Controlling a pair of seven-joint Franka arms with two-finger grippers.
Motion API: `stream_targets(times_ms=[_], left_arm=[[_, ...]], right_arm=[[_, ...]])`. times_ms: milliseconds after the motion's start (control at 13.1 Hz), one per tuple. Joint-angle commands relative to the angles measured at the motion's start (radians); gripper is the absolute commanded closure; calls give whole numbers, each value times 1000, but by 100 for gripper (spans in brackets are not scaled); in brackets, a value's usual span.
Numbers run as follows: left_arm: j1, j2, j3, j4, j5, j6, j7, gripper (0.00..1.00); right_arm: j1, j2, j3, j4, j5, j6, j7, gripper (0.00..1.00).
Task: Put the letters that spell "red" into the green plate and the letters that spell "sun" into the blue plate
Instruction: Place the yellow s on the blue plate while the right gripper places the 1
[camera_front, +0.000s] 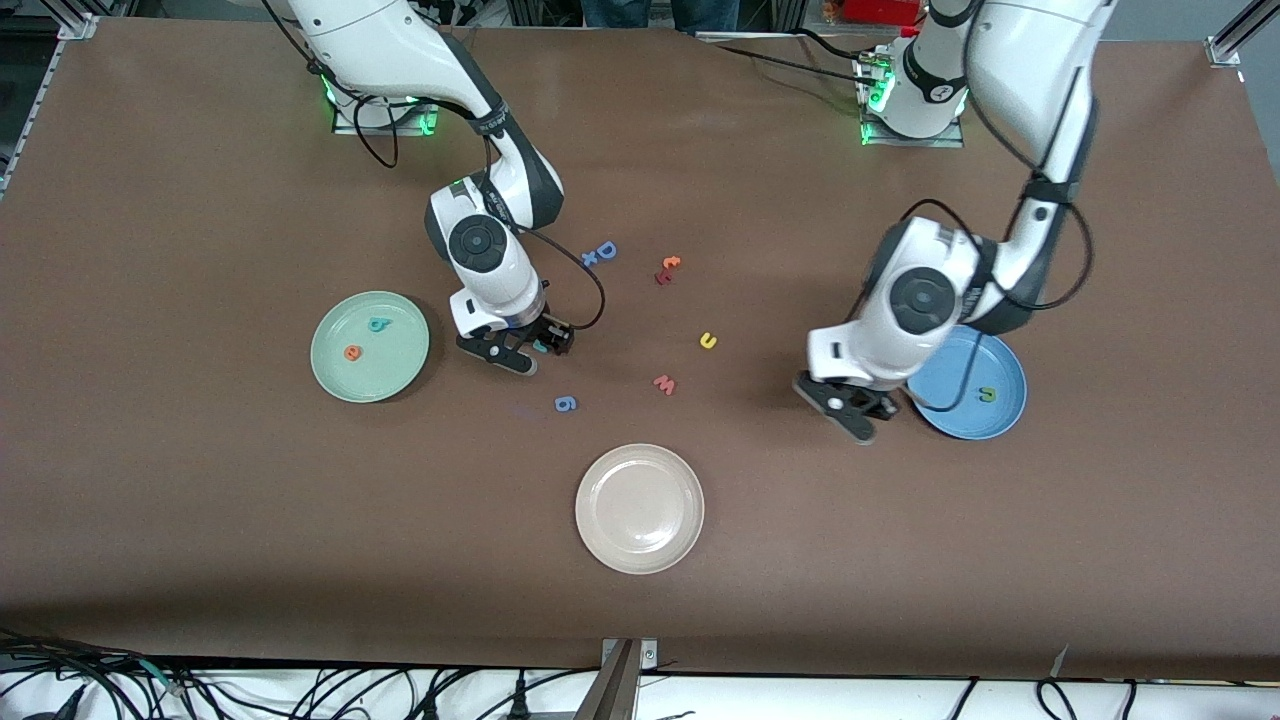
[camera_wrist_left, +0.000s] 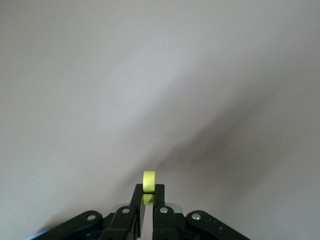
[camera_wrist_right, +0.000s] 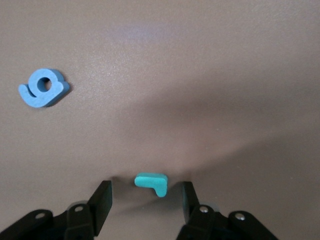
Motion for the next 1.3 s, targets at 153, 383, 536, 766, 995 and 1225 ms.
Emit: stream_targets(times_ms=[153, 383, 536, 766, 995, 1225], left_arm=[[154, -52, 10, -34, -36, -130, 42, 94], [226, -37, 10, -81, -36, -127, 29, 92], [257, 0, 10, -90, -36, -92, 26, 89], [274, 34, 10, -103, -53, -41, 20, 85], [274, 51, 10, -101, -62, -26, 3, 67], [265, 42, 7, -98, -64, -41, -44, 64]], right_arm=[[5, 23, -5, 19, -6, 15, 2, 47], [3, 24, -6, 18, -6, 18, 2, 50], [2, 27, -8, 16, -6, 18, 2, 54], [2, 27, -9, 18, -6, 18, 0, 74], [2, 20, -15, 18, -6, 13, 0, 81], [2, -37, -47, 15, -8, -43, -16, 81]])
